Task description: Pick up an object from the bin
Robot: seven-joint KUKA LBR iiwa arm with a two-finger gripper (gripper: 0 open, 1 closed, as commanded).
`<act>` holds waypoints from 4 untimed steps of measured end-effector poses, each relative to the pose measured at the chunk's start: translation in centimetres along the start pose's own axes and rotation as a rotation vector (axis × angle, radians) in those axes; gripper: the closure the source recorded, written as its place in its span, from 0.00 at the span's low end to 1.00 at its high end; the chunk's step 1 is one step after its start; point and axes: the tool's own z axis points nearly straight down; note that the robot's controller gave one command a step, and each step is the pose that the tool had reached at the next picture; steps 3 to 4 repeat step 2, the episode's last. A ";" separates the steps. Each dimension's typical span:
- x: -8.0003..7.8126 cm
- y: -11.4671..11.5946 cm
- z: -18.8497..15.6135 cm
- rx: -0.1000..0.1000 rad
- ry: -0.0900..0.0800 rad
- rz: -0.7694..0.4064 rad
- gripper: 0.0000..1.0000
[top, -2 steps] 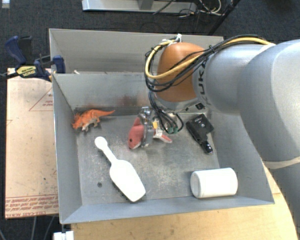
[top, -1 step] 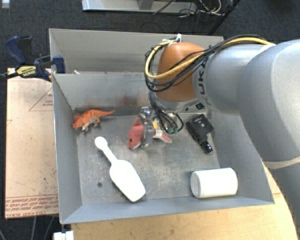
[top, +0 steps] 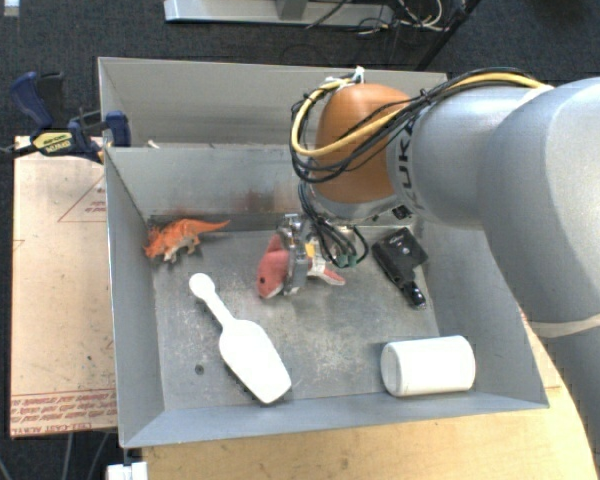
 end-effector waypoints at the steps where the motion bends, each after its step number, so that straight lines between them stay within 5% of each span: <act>1: 0.2 0.0 -1.8 0.001 0.010 0.000 1.00; 4: 0.1 0.0 -4.0 0.001 0.009 -0.001 1.00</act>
Offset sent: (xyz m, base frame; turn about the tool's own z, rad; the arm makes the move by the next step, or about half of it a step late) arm 0.0000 0.0002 0.0217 0.0000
